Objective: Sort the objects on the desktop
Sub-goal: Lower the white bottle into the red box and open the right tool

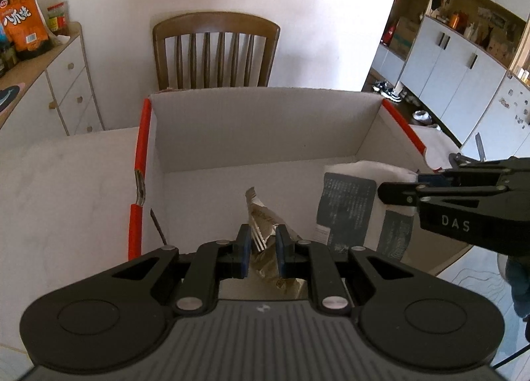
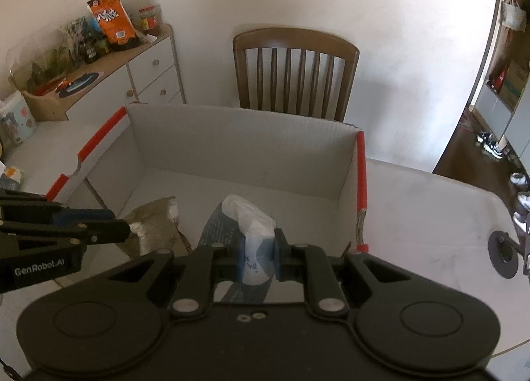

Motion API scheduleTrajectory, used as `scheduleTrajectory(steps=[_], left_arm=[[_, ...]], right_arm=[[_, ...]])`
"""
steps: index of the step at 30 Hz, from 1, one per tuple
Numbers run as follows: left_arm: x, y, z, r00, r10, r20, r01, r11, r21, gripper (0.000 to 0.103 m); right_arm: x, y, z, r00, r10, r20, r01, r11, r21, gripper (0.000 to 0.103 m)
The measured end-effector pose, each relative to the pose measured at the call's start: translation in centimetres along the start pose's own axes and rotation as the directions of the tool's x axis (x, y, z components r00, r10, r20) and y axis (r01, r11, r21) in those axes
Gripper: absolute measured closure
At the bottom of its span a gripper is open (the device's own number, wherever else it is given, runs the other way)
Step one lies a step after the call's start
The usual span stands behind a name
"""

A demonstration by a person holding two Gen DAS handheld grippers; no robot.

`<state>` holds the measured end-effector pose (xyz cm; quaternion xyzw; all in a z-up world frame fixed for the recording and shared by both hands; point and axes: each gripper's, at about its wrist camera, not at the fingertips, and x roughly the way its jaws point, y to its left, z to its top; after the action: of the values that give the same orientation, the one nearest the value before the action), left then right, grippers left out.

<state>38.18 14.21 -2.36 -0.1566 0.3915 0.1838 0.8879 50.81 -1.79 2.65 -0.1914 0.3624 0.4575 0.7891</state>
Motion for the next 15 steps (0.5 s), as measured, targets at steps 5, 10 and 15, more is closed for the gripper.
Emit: scheduleTrajectory(steps=[5,10,15], left_arm=[[-0.1,0.2,-0.6,1.0,0.0,-0.011,0.0,1.0,-0.003,0.088],[-0.7,-0.1,-0.5,1.0,0.012,0.002,-0.012,1.0,0.011,0.088],[-1.4,0.0,-0.2,1.0,0.01,0.007,-0.01,1.0,0.011,0.088]], right_arm=[[0.2,0.0,0.0,1.0,-0.022,-0.013,0.022,1.0,-0.013,0.078],[-0.1,-0.2,-0.1,0.999,-0.028,-0.019,0.028,0.999,-0.017,0.073],[-0.8,-0.4,-0.1,0.999,-0.043,-0.004,0.043,0.999,-0.027,0.065]])
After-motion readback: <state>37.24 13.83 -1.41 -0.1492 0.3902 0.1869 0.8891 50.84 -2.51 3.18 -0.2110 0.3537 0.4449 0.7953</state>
